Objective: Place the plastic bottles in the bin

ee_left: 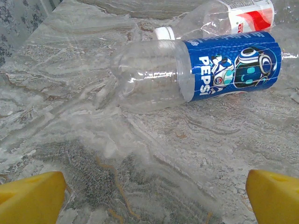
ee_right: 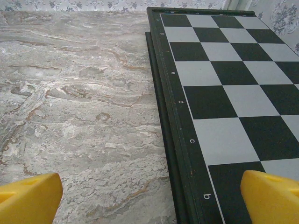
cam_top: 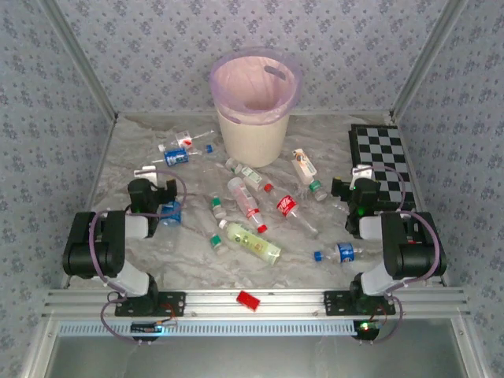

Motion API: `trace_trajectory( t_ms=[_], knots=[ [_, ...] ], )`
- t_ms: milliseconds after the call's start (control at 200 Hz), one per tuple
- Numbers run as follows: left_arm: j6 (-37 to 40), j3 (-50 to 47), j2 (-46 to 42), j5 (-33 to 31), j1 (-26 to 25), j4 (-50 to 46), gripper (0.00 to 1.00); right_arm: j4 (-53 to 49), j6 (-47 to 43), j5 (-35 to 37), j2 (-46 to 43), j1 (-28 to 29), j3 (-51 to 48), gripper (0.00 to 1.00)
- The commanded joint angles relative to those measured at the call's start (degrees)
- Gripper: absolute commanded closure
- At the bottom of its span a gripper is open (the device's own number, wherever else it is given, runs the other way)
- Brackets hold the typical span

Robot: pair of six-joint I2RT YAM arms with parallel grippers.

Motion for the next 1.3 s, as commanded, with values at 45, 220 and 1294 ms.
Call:
trace_trajectory(
  t_ms=[45, 220, 1294],
  knots=[
    [0.1, 0.9, -0.1, 0.4, -0.2, 1.5, 0.01, 1.3, 0.3, -0.4, 0.3, -0.4, 0.1, 0.00],
    [0.1, 0.9, -0.1, 0.3, -0.2, 1.5, 0.01, 1.3, 0.3, -0.4, 0.3, -0.4, 0.0, 0.00],
    [-4.2, 20.6, -18.9, -10.2, -6.9, -47.6, 0.01, -42.8, 5.6, 1.5, -13.1, 2.2, 19.5, 0.00]
  ],
)
